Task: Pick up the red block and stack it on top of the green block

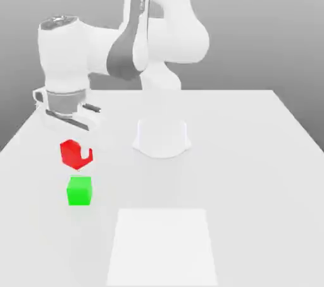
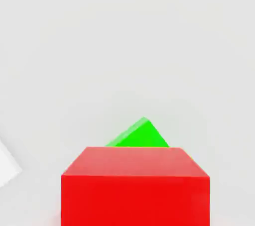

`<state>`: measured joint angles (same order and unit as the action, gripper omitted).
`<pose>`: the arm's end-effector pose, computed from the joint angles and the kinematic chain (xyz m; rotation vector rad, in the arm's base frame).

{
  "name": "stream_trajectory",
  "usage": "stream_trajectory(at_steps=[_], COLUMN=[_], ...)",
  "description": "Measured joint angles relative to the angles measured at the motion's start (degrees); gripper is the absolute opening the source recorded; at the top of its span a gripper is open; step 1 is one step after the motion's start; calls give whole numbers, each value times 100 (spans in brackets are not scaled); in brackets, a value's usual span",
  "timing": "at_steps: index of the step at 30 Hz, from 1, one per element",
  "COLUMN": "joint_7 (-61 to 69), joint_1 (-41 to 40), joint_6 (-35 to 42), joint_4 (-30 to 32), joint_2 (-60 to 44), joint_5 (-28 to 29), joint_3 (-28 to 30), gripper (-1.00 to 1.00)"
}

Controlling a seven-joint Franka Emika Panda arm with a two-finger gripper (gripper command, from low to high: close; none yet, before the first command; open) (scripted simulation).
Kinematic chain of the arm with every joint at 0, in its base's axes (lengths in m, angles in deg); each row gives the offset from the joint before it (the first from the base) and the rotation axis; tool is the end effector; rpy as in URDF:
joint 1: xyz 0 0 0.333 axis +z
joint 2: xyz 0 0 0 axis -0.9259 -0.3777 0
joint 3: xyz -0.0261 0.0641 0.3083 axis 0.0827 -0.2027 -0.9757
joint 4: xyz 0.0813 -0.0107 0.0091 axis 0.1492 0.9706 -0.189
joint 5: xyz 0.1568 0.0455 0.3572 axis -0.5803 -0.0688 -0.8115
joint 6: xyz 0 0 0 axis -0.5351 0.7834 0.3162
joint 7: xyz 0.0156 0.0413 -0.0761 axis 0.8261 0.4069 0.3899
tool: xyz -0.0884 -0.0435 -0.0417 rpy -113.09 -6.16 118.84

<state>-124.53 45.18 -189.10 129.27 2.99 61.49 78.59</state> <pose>0.2522 -0.1997 0.2384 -2.3985 2.0075 0.0072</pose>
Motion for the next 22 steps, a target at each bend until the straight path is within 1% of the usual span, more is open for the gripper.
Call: stream_trajectory(at_steps=[5,11,12,18,22], joint_7=[316,693,733,753,606], joint_1=[287,510,534,549,458], joint_6=[-521,-1343,-1453,-1508,-1110], joint_4=[-36,-31,-27,-25,-38], joint_2=[-566,-1392,-1501,-1555,-1160], joint_5=[-413,-959,-1018,-1050,-829], joint_3=[181,266,271,279,253], gripper=[-100,-100,100,100,100])
